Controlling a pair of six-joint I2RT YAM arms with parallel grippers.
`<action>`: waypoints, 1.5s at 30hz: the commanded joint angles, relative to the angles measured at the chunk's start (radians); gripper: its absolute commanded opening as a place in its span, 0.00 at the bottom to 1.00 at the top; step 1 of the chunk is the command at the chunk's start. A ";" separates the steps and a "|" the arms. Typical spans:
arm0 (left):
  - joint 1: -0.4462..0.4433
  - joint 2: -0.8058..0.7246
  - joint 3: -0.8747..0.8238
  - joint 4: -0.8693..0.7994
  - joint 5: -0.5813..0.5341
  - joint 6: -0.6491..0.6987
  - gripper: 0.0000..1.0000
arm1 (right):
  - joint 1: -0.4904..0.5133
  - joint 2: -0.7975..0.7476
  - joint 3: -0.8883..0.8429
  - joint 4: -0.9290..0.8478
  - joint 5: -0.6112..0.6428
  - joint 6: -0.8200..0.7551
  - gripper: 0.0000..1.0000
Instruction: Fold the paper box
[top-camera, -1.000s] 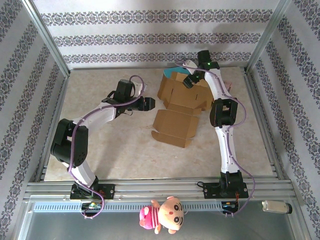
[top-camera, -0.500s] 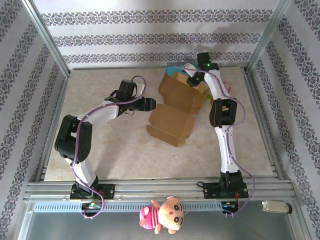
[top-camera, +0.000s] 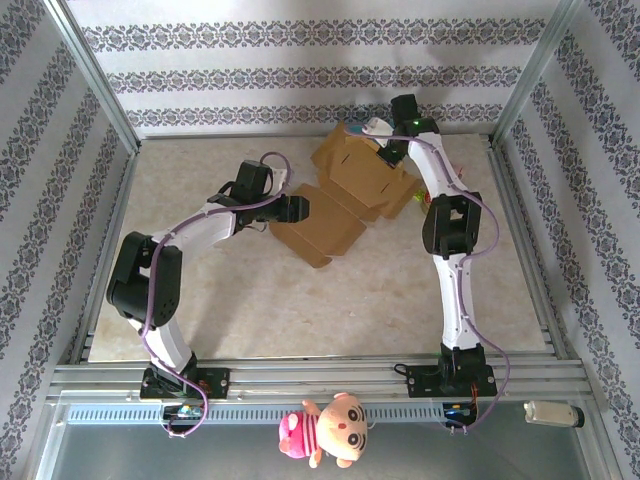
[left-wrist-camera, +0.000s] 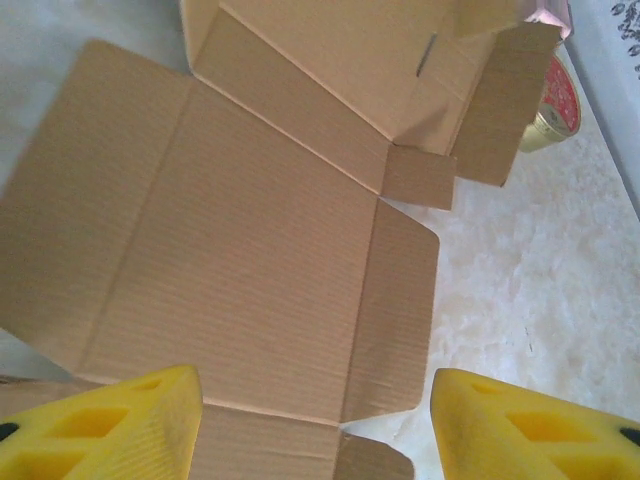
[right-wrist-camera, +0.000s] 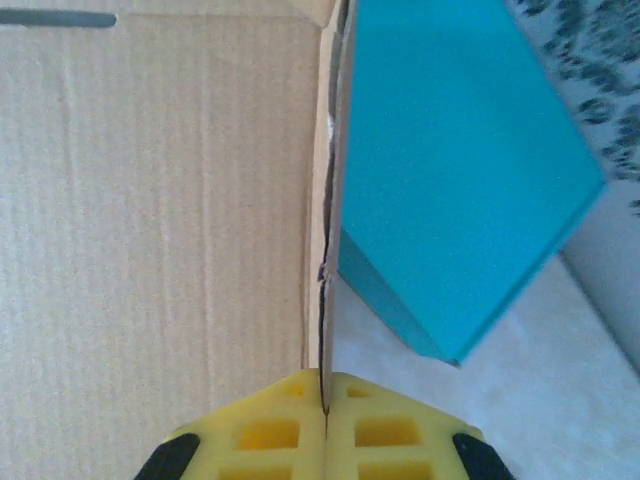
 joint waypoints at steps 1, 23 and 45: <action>0.027 -0.051 0.036 -0.027 -0.043 0.038 0.62 | 0.059 -0.213 -0.207 0.176 0.132 -0.093 0.00; 0.237 0.079 0.014 0.276 0.285 0.627 0.58 | 0.454 -0.739 -1.444 1.669 0.484 -0.907 0.00; 0.179 0.323 0.247 0.104 0.426 1.042 0.42 | 0.449 -0.710 -1.451 1.679 0.460 -0.820 0.00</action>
